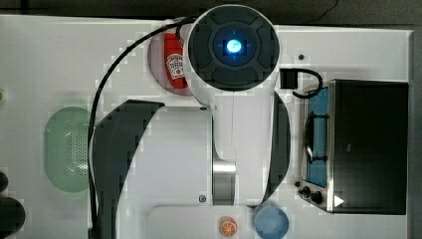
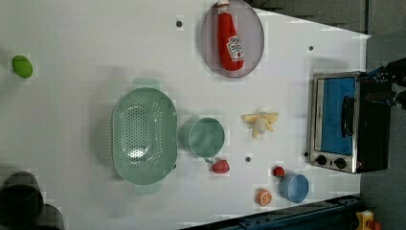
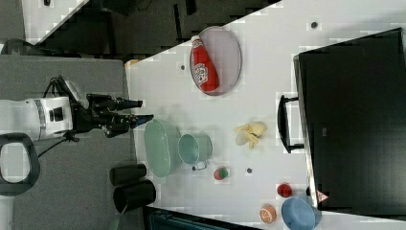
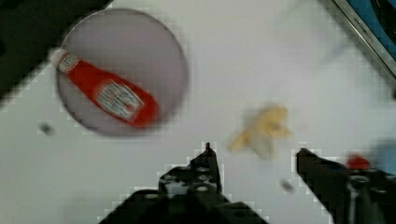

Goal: Pick banana from table and place on oven.

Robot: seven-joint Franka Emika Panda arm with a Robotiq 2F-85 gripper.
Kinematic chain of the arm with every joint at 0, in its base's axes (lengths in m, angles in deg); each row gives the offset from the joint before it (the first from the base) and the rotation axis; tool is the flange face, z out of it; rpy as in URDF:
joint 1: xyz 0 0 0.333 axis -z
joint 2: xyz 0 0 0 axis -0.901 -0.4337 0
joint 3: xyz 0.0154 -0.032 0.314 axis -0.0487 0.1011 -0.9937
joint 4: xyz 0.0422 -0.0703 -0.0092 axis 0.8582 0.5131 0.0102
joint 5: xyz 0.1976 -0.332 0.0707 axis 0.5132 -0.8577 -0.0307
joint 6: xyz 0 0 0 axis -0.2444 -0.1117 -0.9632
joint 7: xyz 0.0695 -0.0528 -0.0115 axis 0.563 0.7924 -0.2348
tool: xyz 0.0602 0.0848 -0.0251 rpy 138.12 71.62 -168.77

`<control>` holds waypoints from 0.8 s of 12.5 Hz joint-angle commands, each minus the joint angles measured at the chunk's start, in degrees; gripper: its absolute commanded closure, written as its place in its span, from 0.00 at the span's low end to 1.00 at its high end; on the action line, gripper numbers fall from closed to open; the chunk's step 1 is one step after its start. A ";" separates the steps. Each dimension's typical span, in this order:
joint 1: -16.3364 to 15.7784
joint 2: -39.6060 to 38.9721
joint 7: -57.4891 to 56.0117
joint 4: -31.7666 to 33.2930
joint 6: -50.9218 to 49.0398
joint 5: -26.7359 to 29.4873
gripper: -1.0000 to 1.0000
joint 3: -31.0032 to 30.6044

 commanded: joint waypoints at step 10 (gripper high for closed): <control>1.66 25.40 4.83 23.93 -3.41 -0.58 0.00 1.51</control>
